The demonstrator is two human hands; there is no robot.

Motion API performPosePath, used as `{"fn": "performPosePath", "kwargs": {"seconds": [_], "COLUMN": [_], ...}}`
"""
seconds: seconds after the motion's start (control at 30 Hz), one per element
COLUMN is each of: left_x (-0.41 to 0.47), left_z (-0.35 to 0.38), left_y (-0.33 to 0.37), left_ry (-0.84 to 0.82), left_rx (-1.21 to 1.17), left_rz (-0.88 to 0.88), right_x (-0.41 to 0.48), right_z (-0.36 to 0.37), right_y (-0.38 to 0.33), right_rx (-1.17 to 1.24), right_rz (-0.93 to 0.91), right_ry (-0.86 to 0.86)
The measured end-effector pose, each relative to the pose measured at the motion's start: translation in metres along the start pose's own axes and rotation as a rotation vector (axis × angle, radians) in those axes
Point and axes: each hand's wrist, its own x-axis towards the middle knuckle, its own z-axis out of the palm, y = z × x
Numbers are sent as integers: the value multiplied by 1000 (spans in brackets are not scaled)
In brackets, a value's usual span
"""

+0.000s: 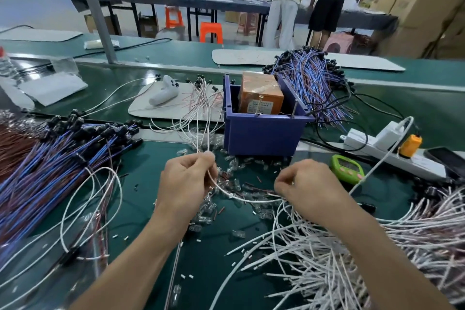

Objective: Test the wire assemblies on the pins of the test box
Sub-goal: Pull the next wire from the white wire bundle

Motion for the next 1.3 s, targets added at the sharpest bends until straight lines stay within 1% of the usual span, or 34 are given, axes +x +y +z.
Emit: {"fn": "performPosePath", "kwargs": {"seconds": [0.07, 0.13, 0.23, 0.33, 0.47, 0.5, 0.6, 0.67, 0.8, 0.97, 1.07, 1.13, 1.2, 1.3], "left_x": [-1, 0, 1, -2, -3, -3, -2, -2, -2, -2, -3, -4, -5, -5], "left_z": [0, -1, -1, 4, 8, 8, 9, 9, 8, 9, 11, 13, 15, 16], "left_y": [-2, -4, -6, -7, -10, -10, -13, -14, -17, -20, -21, -22, -23, -24], "left_ry": [7, -6, -62, -111, -119, -119, -120, -120, -130, -145, -150, -154, -150, -144], "left_rx": [69, 64, 48, 51, 69, 69, 73, 81, 119, 165, 154, 134, 123, 97], "left_rz": [73, 103, 108, 103, 88, 83, 72, 70, 88, 109, 114, 105, 99, 105], "right_x": [1, -1, -5, -13, -19, -19, -18, -17, -18, -18, -16, -16, -18, -20], "right_z": [3, 4, 7, 10, 5, 3, 5, 8, 9, 15, 17, 15, 14, 14], "right_y": [-1, -2, -5, -7, -2, -1, 0, 1, 6, 9, 9, 8, 7, 5], "right_rx": [-17, 3, 36, -29, -72, -96, -165, -162, -47, 135, 288, 377, 381, 261], "right_rz": [15, 23, 29, 26, 18, 8, 7, -6, -59, -22, -31, -77, -145, -205], "right_ry": [-80, -97, -21, 29, 146, 151, 61, 47, 149, 112, 149, 201, 230, 214]}}
